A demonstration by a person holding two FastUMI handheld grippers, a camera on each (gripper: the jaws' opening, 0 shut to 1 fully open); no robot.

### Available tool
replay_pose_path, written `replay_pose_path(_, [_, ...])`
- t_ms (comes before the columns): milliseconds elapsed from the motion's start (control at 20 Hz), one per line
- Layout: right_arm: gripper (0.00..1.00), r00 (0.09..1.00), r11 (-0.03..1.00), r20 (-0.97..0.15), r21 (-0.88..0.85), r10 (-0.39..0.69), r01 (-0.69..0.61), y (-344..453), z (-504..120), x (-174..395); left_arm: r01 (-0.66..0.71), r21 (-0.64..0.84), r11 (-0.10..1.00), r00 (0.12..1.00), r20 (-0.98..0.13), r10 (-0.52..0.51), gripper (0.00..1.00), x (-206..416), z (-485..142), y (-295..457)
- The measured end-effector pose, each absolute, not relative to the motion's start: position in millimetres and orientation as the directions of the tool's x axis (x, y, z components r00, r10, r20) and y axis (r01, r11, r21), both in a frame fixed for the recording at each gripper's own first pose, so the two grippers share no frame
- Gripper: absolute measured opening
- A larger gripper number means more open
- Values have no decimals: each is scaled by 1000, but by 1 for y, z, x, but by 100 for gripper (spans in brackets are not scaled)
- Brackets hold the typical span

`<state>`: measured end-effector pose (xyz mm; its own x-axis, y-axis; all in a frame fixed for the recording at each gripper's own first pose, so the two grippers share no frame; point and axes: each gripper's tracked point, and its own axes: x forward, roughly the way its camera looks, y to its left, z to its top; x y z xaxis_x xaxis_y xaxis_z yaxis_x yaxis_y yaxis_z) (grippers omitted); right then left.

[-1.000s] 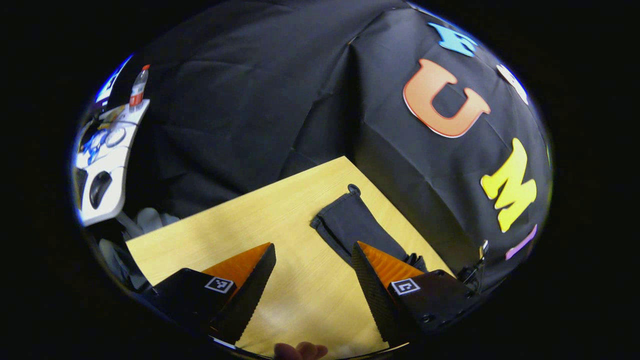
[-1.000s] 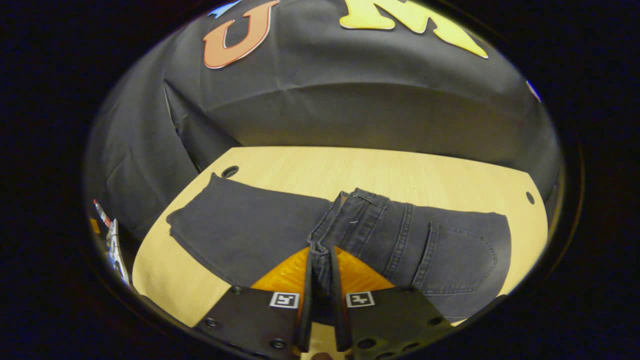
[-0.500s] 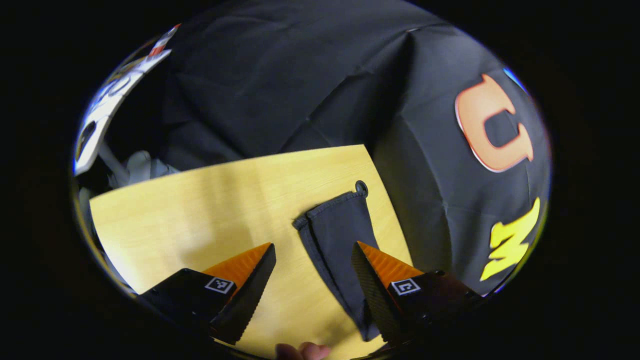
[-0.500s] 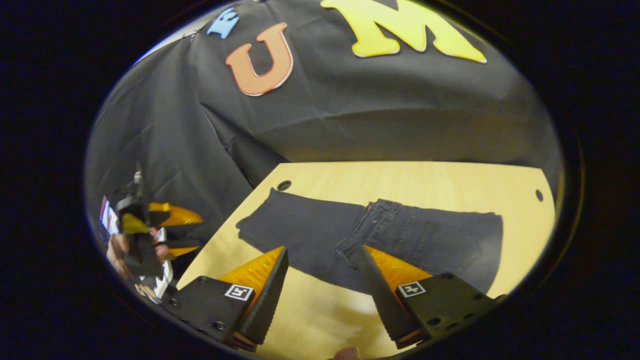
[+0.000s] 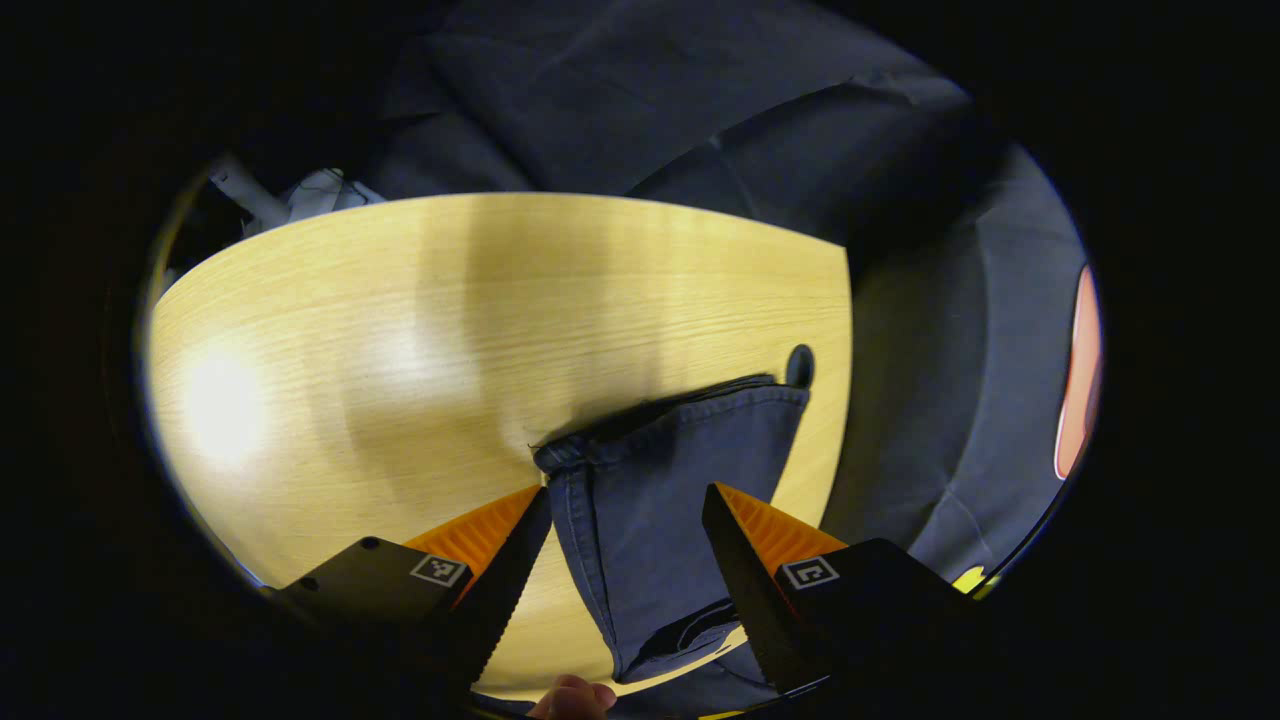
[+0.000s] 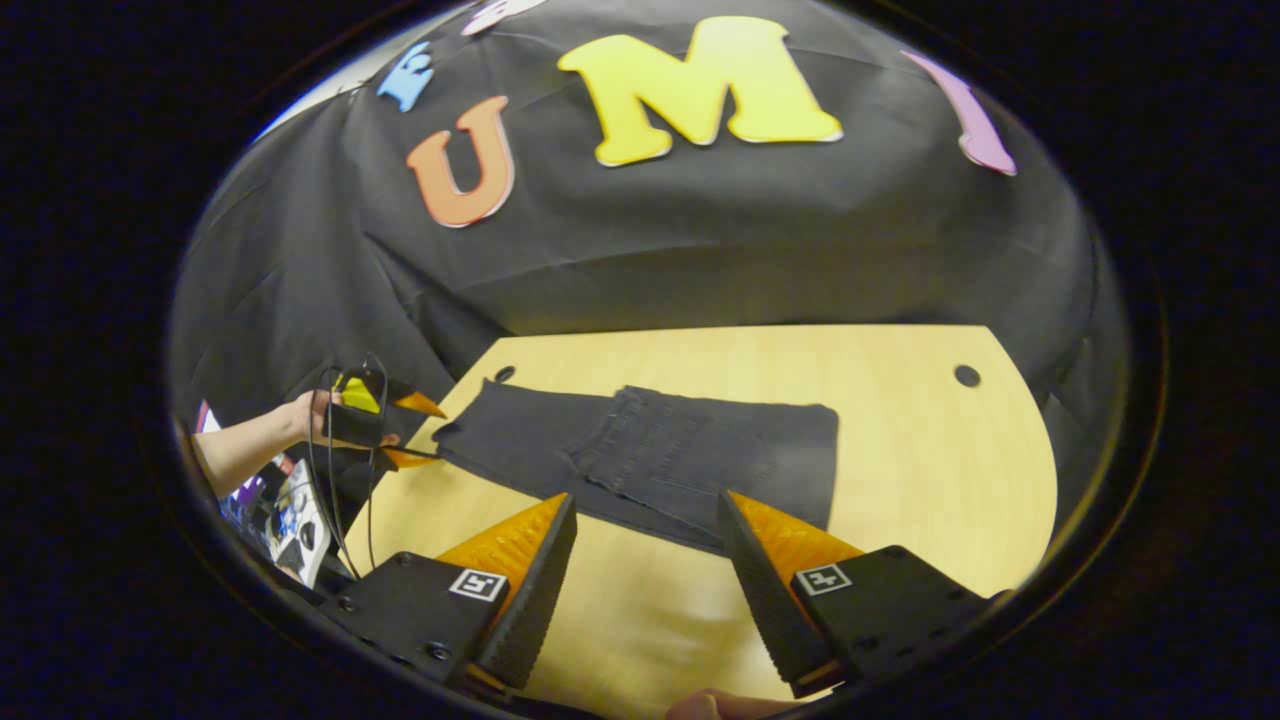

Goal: Grasp the waist and the cuffs of the jeans and fold them to make the two legs overlap; first hold the waist and fold one-third of the jeans toward the cuffs, then hold the cuffs and fold the remaining one-third in the same direction to finish folding.

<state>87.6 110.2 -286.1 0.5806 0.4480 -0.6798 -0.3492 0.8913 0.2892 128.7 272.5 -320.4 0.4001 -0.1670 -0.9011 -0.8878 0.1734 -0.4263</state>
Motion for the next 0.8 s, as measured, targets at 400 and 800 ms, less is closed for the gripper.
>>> replay_pose_path(400, [89, 596, 916, -695, 297, 402, -270, 85, -294, 98, -935, -343, 88, 323, -928, -187, 98, 145, -332, 276])
replay_pose_path(800, [89, 589, 923, -719, 357, 369, -142, 55, -309, 101, -976, -95, 195, 74, -991, -109, 84, 131, -350, 279])
